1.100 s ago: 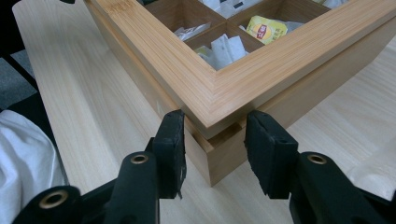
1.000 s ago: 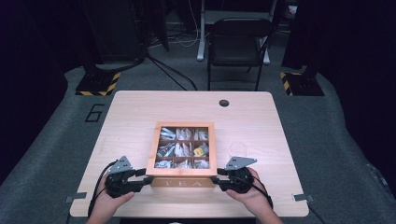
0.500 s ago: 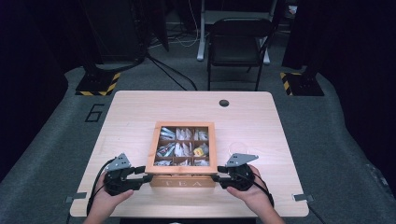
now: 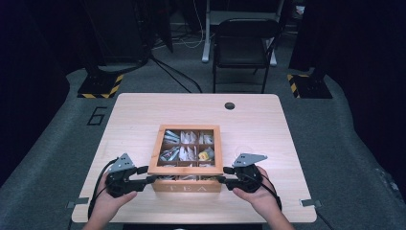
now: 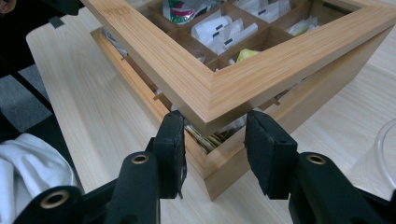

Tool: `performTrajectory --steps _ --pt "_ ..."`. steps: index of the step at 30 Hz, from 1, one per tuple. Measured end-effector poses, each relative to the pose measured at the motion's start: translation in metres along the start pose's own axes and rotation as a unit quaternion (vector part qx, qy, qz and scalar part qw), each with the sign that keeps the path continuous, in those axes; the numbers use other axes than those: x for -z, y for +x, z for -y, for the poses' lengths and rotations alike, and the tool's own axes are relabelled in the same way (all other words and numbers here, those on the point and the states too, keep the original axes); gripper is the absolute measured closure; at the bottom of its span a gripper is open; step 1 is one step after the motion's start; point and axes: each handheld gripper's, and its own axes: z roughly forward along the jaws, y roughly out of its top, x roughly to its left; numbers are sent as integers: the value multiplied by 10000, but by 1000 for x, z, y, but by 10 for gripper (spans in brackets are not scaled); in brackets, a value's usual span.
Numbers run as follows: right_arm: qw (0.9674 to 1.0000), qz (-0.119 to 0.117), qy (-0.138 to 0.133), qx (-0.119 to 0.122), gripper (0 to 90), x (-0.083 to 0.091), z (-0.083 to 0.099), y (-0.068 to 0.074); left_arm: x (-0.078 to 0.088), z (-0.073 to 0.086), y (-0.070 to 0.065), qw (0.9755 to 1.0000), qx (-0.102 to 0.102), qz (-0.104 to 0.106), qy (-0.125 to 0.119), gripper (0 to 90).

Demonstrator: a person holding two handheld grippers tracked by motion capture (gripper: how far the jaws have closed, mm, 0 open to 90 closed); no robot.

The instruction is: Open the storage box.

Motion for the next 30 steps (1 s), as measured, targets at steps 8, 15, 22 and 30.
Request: performTrajectory --steps 8,15,22,30 --pt "9999 22 -69 -124 488 3 -7 -2 4 -9 -1 9999 -144 -89 36 499" --pt "9998 174 -104 15 459 7 -13 -1 7 -15 0 9998 -164 -77 -1 496" --pt "9995 246 -87 190 452 9 -21 0 11 -22 2 9997 -235 -30 48 493" --pt "9986 367 -110 366 441 11 -29 3 13 -29 5 9996 -278 -9 13 489"
